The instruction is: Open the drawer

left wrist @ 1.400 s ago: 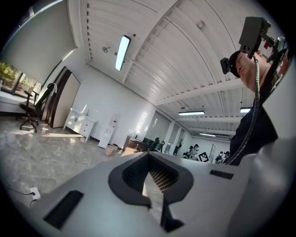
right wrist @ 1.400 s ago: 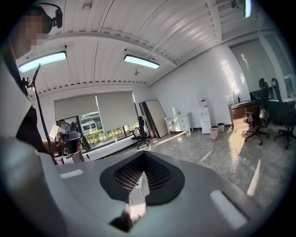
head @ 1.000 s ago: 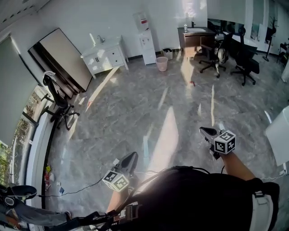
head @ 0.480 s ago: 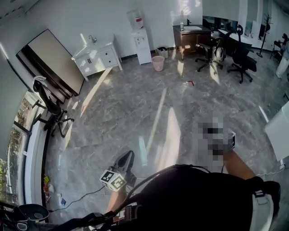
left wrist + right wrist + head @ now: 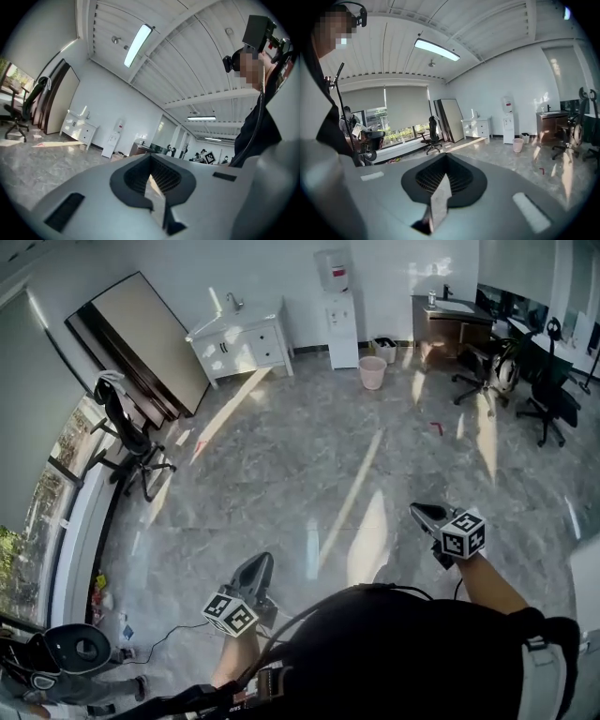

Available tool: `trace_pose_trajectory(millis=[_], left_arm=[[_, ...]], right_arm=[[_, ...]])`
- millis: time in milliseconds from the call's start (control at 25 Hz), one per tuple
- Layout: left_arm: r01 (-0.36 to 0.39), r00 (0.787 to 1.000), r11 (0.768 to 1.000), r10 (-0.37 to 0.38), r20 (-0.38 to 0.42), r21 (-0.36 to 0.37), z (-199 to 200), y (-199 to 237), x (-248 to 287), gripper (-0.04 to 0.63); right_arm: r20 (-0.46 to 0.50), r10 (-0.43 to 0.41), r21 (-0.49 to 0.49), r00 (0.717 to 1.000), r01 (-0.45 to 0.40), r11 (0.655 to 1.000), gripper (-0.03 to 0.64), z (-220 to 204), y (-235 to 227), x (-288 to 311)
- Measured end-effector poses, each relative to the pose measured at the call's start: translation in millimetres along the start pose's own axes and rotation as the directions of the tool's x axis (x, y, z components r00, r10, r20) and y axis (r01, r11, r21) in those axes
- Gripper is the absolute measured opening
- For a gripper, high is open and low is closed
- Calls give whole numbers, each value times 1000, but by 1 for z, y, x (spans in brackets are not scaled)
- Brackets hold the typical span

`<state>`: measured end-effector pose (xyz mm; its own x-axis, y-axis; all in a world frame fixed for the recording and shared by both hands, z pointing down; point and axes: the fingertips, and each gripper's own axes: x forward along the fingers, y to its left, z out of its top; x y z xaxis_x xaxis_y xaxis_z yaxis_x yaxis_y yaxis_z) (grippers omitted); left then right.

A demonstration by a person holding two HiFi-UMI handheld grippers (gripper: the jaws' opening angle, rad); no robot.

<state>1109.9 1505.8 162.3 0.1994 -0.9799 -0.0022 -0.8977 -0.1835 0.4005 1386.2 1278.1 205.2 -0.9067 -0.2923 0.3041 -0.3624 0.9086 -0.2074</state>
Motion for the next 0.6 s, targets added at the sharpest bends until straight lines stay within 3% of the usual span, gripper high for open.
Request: trace_pose_trajectory(millis=[120, 280, 400, 600], left_arm=[[-76, 996, 997, 77, 49, -22, 16, 13, 40, -9], [-162, 985, 987, 162, 64, 5, 25, 9, 105, -9], [-166, 982, 986, 166, 86, -2, 29, 8, 150, -9], [-192, 981, 981, 191, 19, 42, 34, 20, 192, -9]], right_arm=[[-8, 57, -15, 998, -57, 998, 2, 32, -49, 38], [-4, 145, -66, 989, -145, 987, 2, 66, -115, 71], [2, 180, -66, 984, -179, 982, 2, 81, -152, 95], [5, 217, -38, 976, -217, 975, 2, 92, -185, 124]])
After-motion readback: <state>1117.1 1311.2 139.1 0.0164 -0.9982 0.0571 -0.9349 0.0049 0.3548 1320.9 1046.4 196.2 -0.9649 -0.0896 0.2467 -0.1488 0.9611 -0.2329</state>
